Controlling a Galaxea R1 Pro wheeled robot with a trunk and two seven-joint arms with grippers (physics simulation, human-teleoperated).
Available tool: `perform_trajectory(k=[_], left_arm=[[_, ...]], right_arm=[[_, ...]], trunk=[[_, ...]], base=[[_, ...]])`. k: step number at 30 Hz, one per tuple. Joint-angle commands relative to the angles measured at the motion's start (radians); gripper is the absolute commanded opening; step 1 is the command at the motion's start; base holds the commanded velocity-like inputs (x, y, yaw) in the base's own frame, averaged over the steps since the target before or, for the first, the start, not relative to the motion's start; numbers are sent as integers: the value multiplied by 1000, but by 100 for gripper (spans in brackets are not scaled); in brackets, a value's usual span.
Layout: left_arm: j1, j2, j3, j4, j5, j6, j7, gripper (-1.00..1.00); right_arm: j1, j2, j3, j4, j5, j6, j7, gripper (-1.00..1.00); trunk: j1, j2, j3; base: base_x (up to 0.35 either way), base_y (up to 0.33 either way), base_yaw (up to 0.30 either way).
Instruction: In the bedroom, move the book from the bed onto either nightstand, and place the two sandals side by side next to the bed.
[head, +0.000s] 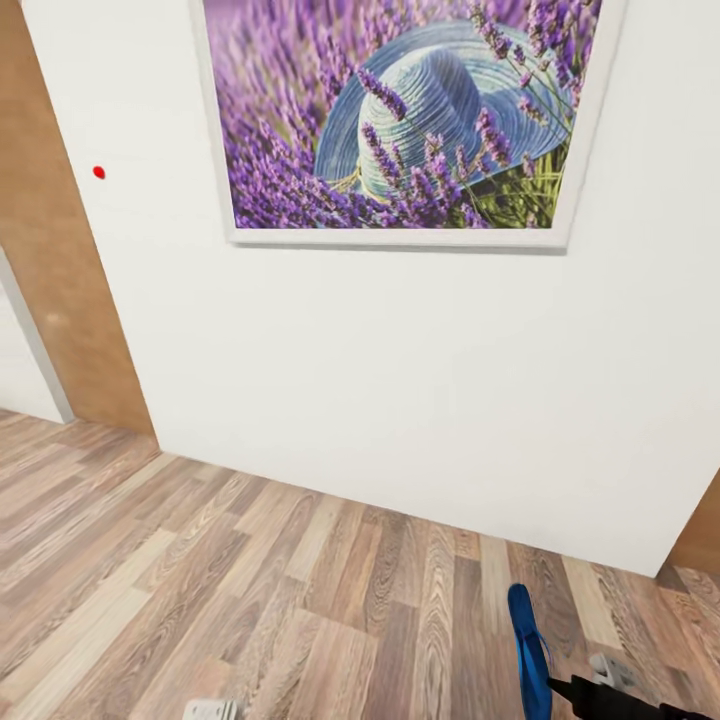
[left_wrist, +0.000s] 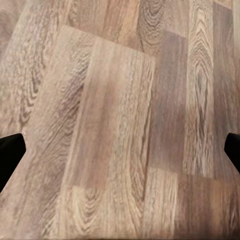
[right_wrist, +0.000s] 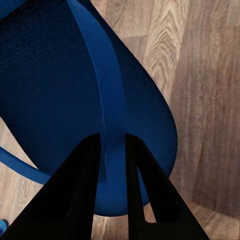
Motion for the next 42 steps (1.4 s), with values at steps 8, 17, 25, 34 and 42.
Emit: perform_trajectory(k=[8, 17, 25, 34, 42], left_arm=[[-4, -2, 3, 3, -2, -29, -4, 100], [-4, -4, 2, 3, 4, -40, -2, 100], [-4, -13, 2, 2, 3, -42, -2, 100], [-4, -18, 2, 4, 4, -41, -2, 100], [-4, -18, 2, 4, 4, -41, -2, 100]], right_arm=[[0, 0, 2, -1, -12, 10, 1, -100], [0, 0, 2, 0, -12, 9, 0, -100], [0, 1, 2, 0, -11, 7, -1, -100], [0, 1, 2, 0, -11, 8, 0, -100], [0, 1, 2, 0, -12, 8, 4, -100]], trunk=[[0, 0, -1], [0, 0, -1], [0, 0, -1], [0, 0, -1], [0, 0, -1]], base=[[35, 0, 233], [294, 0, 17], [279, 0, 0], [93, 0, 0], [309, 0, 0]])
